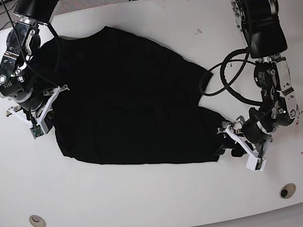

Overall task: Fold the T-shirt properly
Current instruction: 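Shift the left gripper along the shirt's side edge, keeping hold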

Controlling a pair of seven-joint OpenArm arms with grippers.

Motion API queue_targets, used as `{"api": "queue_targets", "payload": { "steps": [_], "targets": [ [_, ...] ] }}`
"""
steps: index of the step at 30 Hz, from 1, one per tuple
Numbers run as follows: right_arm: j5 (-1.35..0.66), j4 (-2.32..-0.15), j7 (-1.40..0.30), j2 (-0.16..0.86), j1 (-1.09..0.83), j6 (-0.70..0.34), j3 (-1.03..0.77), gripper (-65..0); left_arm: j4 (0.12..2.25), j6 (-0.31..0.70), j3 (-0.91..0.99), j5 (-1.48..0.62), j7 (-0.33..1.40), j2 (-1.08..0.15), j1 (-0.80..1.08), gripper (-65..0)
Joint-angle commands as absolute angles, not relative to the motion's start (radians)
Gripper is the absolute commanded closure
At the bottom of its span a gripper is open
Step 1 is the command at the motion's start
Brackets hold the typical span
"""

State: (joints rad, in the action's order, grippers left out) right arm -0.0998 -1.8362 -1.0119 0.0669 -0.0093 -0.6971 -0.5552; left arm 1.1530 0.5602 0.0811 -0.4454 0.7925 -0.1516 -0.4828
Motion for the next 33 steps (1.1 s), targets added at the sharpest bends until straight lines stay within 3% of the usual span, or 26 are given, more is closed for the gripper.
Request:
{"api": "queue_targets", "payload": {
  "steps": [1,11,19,29,33],
  "targets": [
    [-0.106,-1.857,-0.998,0.079,0.003,-0.698,-0.557,0.0,1.145,0.565,0.075,-0.457,0.754,-0.145,-0.522,-41.5],
    [-0.108,-1.854,-0.994,0.077,0.001,-0.698,-0.554,0.0,0.971,0.561,0.122,-0.455,0.686,-0.081,-0.598,-48.4],
    [-0.106,-1.855,-0.995,0.076,0.001,-0.698,-0.553,0.0,0.949,0.564,0.182,-0.452,0.688,-0.075,-0.588,-48.2],
    [-0.104,-1.865,-0.993,0.072,-0.001,-0.698,-0.547,0.0,1.109,0.59,0.301,-0.453,0.817,-0.122,-0.473,-46.4],
    [-0.105,-1.865,-0.989,0.071,-0.003,-0.698,-0.55,0.0,1.017,0.586,0.314,-0.459,0.789,-0.14,-0.513,-46.4]
  ]
}}
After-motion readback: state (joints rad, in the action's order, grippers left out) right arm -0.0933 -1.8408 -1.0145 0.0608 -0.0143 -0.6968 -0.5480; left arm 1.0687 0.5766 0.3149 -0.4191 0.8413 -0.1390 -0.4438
